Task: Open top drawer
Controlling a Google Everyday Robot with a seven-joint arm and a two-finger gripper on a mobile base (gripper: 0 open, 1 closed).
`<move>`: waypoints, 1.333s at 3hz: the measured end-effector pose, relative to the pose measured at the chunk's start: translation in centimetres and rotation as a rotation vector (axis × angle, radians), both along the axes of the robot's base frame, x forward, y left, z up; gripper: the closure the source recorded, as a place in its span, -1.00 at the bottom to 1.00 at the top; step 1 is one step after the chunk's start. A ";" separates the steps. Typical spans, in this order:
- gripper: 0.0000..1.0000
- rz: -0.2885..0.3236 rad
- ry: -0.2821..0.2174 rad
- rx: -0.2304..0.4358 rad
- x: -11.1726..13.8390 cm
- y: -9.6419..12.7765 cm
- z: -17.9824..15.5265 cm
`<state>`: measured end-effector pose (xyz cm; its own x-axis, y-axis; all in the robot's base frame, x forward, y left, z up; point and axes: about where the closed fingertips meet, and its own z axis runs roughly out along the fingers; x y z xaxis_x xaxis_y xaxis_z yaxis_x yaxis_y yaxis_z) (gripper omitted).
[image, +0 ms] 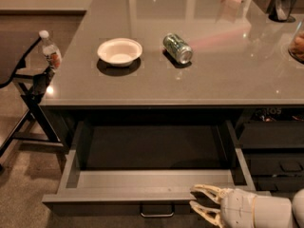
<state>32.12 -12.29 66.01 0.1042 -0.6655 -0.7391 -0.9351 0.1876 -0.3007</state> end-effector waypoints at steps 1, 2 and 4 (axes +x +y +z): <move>0.63 0.000 0.000 0.000 0.0 0.0 0.0; 0.15 0.000 0.000 0.000 0.0 0.0 0.0; -0.77 0.000 0.000 0.000 0.0 0.0 0.0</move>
Offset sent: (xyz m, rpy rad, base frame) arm 0.0000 0.0000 0.0000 0.0000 0.0000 0.0000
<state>32.12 -12.28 66.02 0.1043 -0.6656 -0.7390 -0.9351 0.1874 -0.3008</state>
